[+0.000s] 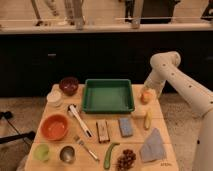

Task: Place apple in paper cup

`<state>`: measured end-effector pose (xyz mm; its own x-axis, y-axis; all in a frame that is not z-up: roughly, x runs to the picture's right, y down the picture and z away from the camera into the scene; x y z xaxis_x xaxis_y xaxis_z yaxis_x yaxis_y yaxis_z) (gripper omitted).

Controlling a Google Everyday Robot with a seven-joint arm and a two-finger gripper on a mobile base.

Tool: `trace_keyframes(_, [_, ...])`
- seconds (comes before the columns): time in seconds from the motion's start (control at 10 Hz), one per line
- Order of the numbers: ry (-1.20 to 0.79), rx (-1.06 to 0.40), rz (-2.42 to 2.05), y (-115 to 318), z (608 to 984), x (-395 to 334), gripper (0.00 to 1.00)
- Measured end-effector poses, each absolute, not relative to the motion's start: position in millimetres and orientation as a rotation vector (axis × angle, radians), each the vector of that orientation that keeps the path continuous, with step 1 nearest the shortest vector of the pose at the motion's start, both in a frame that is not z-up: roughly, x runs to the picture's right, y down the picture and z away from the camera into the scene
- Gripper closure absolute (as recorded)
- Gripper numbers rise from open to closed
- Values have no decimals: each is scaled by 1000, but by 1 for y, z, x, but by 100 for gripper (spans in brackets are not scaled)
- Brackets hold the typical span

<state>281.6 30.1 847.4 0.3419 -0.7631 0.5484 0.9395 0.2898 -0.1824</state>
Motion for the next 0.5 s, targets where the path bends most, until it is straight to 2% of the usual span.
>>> trace_keyframes(0.5, [-456, -493, -1204, 13, 875, 269, 37])
